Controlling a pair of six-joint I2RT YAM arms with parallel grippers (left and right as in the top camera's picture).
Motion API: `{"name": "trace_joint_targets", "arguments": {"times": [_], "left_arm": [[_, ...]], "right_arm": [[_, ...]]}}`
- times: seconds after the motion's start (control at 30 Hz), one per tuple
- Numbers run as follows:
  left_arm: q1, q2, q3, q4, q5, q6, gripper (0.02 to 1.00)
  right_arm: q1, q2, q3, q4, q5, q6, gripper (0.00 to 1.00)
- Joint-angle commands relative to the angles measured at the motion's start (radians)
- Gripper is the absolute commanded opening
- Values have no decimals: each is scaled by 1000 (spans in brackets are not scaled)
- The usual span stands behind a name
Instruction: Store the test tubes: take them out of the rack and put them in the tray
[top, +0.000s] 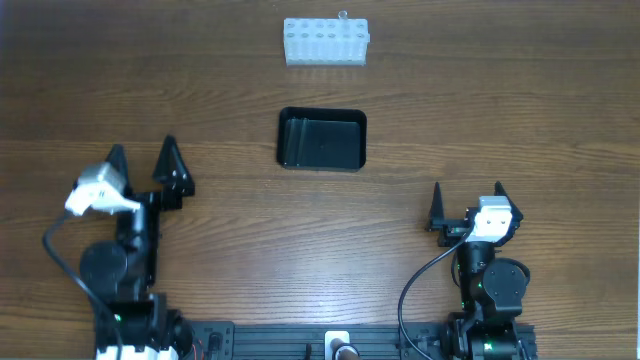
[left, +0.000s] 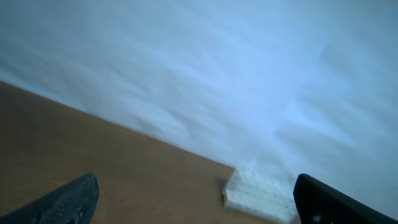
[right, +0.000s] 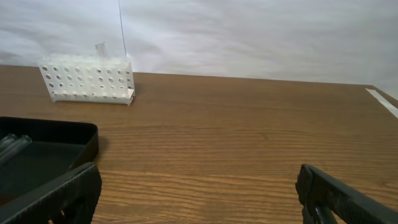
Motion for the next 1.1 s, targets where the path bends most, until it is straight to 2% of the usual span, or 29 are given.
{"name": "trace_joint_targets", "arguments": {"times": [0.03,0.13,0.33,0.53,0.63,0.73,1.1], "left_arm": [[71,-161,-124,35,70,8,1000],[80,-245,-178,35,69,30,996],[69,-394,-180,-174,60,160,998],[50,-402,-180,-331,-37,173,1000],[33,-402,-180,-406,-48,243,998],[31,-402,-180,-404,-44,294,996],[31,-400,-180,-403,-44,294,998]], "right_arm": [[-7,-7,-8,0,-8,9,991],[-7,-7,-8,0,-8,9,991],[-7,-7,-8,0,-8,9,991],[-7,-7,-8,0,-8,9,991],[-7,-7,-8,0,-8,9,991],[-7,-7,-8,0,-8,9,991],[-7,-7,-8,0,-8,9,993]]}}
